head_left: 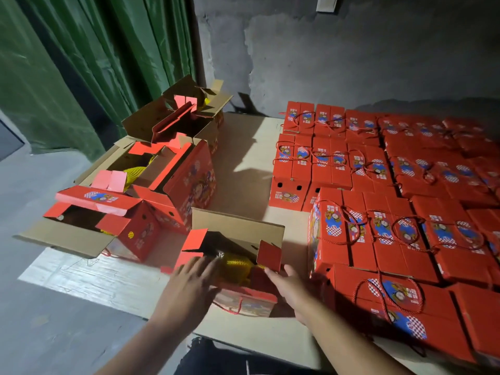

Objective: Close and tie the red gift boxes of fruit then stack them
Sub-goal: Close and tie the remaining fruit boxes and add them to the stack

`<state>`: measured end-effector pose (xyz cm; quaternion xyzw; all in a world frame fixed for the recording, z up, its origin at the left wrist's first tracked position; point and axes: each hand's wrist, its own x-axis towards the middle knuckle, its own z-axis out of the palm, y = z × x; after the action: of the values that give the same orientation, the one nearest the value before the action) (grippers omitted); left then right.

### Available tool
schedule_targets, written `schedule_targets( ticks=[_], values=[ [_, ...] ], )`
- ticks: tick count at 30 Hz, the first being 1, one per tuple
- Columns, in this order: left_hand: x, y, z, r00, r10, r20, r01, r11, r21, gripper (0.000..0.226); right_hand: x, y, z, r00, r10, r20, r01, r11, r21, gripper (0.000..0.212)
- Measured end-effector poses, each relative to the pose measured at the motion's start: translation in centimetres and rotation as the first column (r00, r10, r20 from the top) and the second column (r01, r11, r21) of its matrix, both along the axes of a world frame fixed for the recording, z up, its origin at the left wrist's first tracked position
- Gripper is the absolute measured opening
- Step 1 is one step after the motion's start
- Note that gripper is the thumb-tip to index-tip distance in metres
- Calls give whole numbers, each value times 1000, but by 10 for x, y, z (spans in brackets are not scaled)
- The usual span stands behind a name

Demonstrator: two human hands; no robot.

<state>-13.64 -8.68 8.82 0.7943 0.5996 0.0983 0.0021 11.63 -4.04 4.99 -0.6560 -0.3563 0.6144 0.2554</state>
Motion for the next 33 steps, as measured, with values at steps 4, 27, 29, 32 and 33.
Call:
schedule_targets(
  ticks=[4, 27, 29, 32, 33],
  values=[
    [-39, 19, -4, 981, 167, -99, -182, 968, -172, 86, -6, 3, -10, 994, -86, -64, 92, 991, 102, 63],
    [-67, 60, -34, 963, -253, -91, 229, 949, -219, 105, 17, -25, -25, 863, -50, 502, -323, 709, 627, 52],
    [-65, 59, -30, 962, -253, -103, 226, 949, -219, 110, 11, -30, -21, 807, 72, 586, -488, 641, 593, 60],
    [-63, 57, -27, 965, -250, -82, 229, 952, -205, 110, 1, -28, -22, 675, 194, 712, -671, 563, 483, 87],
    [-63, 57, -27, 965, -252, -76, 233, 953, -193, 106, -1, -26, -22, 637, 219, 739, -710, 541, 451, 88]
  ],
)
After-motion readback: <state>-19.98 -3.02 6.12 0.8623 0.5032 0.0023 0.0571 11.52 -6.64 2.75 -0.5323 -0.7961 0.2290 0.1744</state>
